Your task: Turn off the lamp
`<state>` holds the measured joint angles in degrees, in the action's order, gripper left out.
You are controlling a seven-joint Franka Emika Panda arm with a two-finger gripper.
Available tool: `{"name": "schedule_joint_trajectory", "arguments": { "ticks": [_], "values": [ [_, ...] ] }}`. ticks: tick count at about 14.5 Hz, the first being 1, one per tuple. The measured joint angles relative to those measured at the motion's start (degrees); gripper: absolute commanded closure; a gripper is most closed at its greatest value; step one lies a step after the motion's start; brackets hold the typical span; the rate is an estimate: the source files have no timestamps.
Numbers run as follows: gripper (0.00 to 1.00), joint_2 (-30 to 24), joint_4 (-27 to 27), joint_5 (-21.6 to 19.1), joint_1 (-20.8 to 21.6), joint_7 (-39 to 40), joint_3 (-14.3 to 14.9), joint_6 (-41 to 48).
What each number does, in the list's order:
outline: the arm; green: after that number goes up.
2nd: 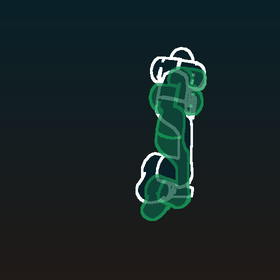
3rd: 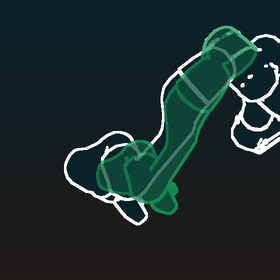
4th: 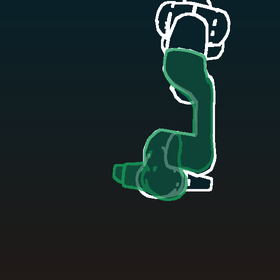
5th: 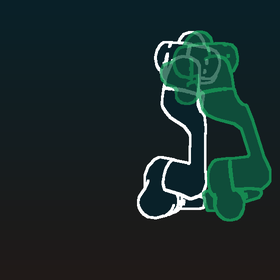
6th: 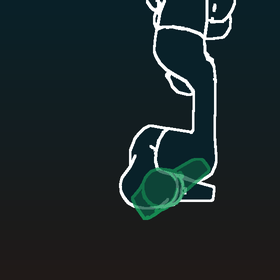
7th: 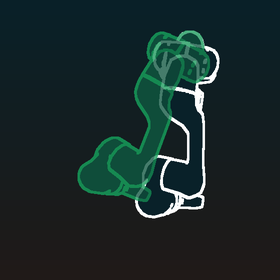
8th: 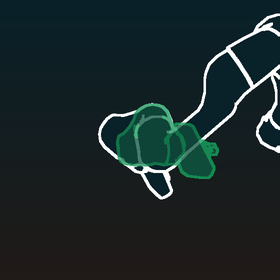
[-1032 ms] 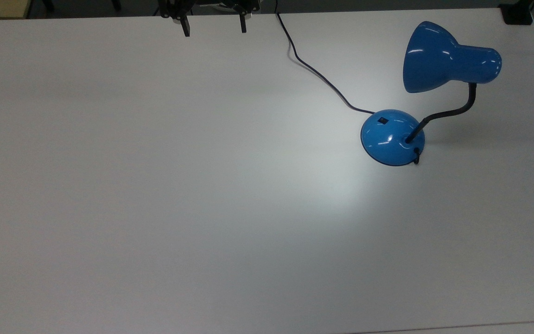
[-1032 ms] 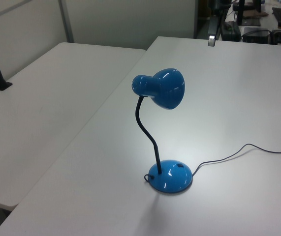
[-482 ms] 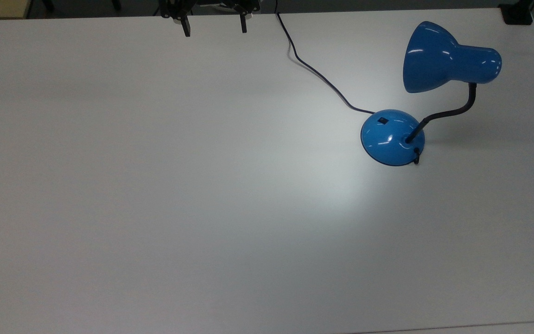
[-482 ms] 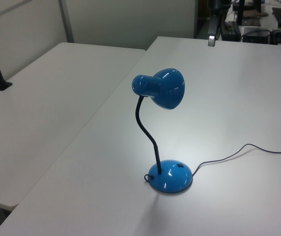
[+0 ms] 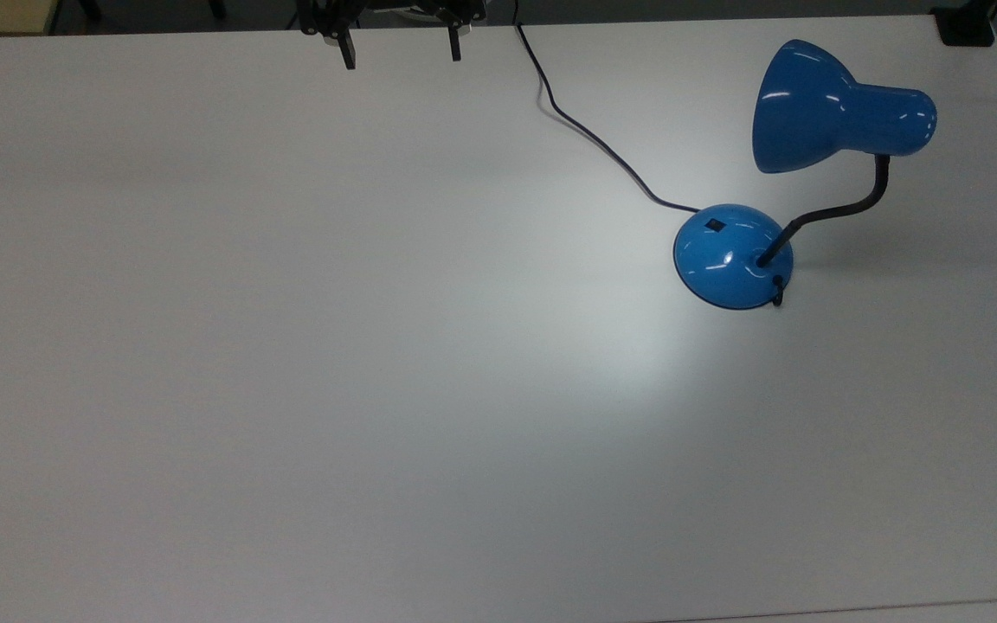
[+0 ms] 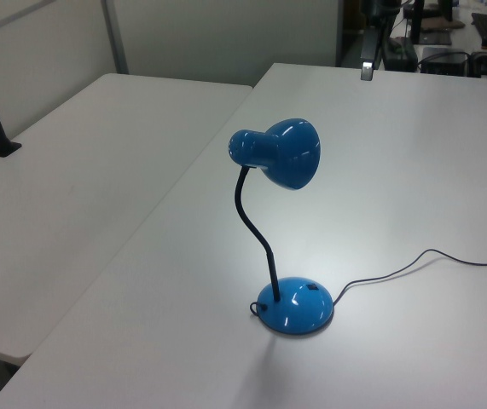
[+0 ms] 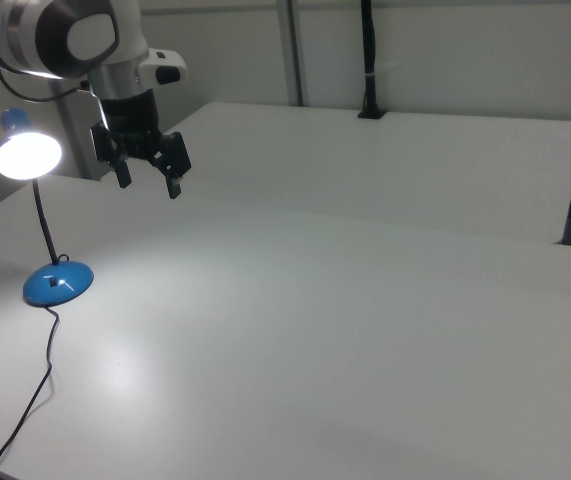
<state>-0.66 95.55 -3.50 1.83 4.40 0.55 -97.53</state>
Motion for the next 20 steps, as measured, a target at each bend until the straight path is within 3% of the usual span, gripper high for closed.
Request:
{"name": "schedule_joint_trajectory", "arguments": {
  "ticks": [5, 6, 8, 10, 12, 16, 20],
  "values": [
    [0.0, 1.07, 0.82, 0.05, 0.04, 10.83, -0.32, 0.29],
    [0.07, 1.31, 0.99, 0.06, 0.05, 11.52, -0.52, 0.73],
    [0.33, 1.63, 1.91, 0.21, 0.22, 12.27, -1.28, 1.58],
    [0.73, 1.66, 3.79, 0.31, 0.51, 12.29, -2.5, 1.74],
    [1.0, 1.67, 5.23, 0.26, 0.82, 10.47, -3.69, 1.74],
    [1.0, 1.94, 7.81, -0.62, 2.0, -1.29, -6.65, 1.68],
    [1.0, 4.0, 9.76, -4.78, 5.73, -14.12, -6.96, -1.08]
  ]
}}
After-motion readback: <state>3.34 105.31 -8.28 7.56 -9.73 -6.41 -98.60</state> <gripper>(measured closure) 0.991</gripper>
